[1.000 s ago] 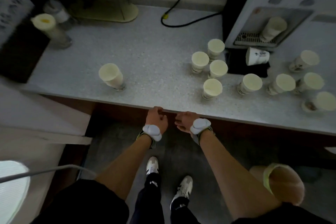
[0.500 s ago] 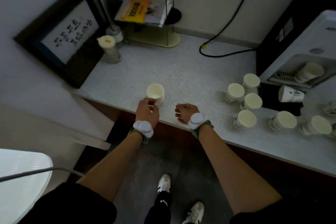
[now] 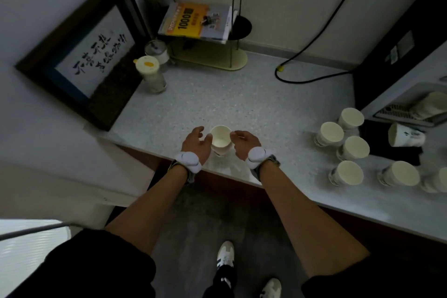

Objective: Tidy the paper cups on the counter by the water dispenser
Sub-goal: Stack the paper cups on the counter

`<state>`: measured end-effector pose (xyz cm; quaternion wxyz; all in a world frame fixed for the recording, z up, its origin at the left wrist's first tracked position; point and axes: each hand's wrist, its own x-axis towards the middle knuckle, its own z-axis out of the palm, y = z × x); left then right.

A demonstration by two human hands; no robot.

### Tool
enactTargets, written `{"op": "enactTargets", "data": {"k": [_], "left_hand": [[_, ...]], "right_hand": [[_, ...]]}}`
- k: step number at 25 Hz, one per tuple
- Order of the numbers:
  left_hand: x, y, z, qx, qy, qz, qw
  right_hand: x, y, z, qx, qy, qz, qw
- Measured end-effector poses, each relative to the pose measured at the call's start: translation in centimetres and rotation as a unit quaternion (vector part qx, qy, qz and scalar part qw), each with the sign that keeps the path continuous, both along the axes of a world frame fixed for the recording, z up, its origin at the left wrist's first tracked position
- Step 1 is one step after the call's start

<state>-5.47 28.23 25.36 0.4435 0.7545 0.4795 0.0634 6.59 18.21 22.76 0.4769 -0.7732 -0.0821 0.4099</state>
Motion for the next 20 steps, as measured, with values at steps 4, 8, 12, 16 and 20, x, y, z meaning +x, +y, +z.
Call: {"op": "enactTargets", "data": {"k": [4, 8, 12, 16, 20], "left_hand": [[0.0, 0.9, -1.7, 0.004, 0.011, -0.054, 0.998], [0.2, 0.9, -2.2, 0.009, 0.002, -0.066, 0.998], [0.5, 0.2, -1.7, 0.004, -0.002, -0.083, 0.997], [1.5, -1.8, -0.4, 0.007, -0.022, -0.109, 0.994], [3.4, -5.9, 2.1, 0.002, -0.053, -0.131, 0.990]], "right_hand": [[-0.2, 0.5, -0.7, 0.000, 0.011, -0.016, 1.000], [-0.2, 0.4, -0.7, 0.013, 0.023, -0.026, 0.999], [-0.1, -1.1, 0.1, 0.028, 0.032, -0.045, 0.998], [0.6, -3.6, 1.7, 0.038, 0.037, -0.065, 0.996], [1.9, -8.3, 4.4, 0.048, 0.035, -0.118, 0.991]]}}
